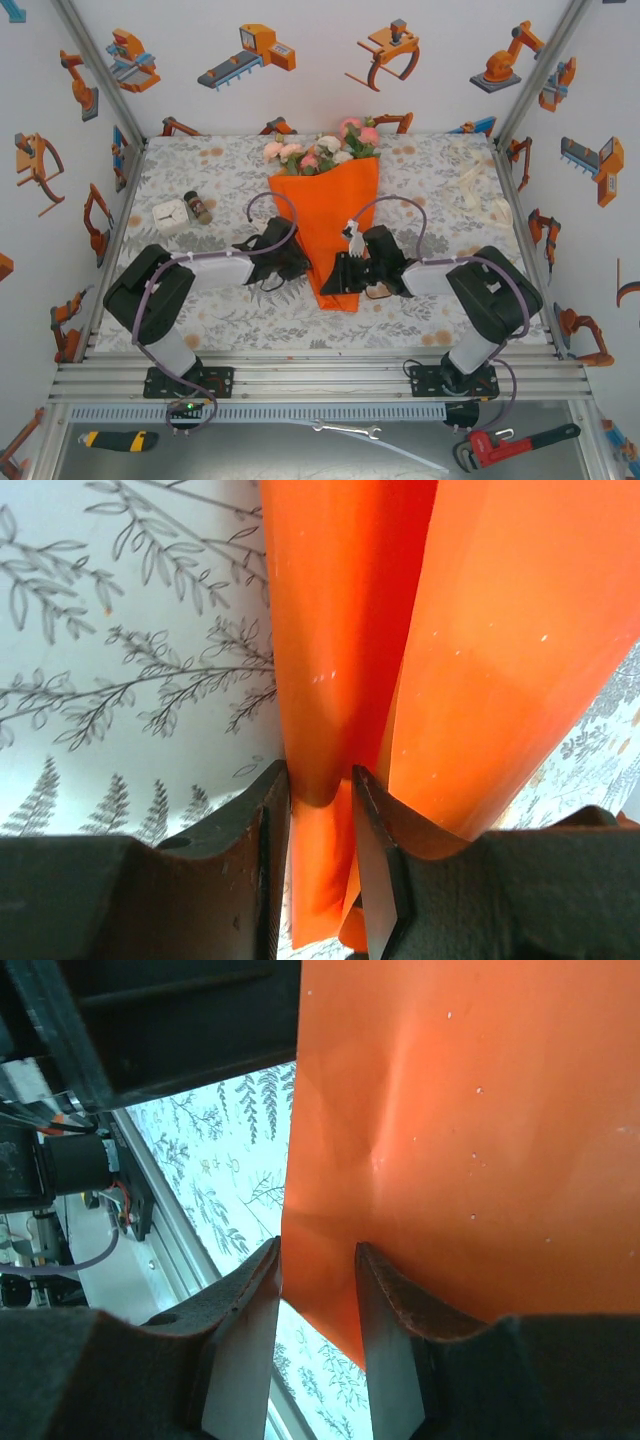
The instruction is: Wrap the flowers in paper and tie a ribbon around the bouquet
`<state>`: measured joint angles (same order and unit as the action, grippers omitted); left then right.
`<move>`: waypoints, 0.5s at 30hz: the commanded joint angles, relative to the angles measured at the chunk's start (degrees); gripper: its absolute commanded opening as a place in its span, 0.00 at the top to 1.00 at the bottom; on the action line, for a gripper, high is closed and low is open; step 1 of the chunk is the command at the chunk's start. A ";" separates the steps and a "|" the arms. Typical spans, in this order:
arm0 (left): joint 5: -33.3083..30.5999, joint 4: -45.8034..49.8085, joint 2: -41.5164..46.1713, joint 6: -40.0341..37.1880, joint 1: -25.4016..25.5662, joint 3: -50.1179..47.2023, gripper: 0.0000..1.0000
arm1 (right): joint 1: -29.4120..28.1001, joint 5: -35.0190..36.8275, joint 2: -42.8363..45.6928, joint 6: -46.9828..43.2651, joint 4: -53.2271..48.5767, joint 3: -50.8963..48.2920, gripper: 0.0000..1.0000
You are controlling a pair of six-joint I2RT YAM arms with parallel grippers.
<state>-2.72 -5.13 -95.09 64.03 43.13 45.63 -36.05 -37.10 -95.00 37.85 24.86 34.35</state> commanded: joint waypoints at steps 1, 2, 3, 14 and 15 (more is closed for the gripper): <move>-0.63 6.16 3.95 0.05 -0.49 -1.61 0.64 | -0.33 -0.88 -1.14 -1.11 1.08 -0.05 0.62; -0.88 7.23 5.22 -0.07 -0.74 -2.24 0.64 | -0.33 -0.71 -1.25 -1.12 1.11 -0.15 0.61; -1.17 8.07 6.74 -0.05 -0.96 -2.80 0.64 | -0.38 -0.53 -1.11 -1.14 1.15 -0.24 0.61; -0.65 11.81 8.99 -1.41 -1.91 5.88 0.61 | -0.39 0.09 -0.81 -1.02 0.63 0.40 0.51; 0.74 9.91 6.38 -1.07 -1.89 7.20 0.61 | -0.38 0.27 -0.63 -0.89 0.63 0.37 0.51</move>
<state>-5.06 7.14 -84.40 63.75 41.52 49.12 -36.16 -38.26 -95.70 37.89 26.13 34.35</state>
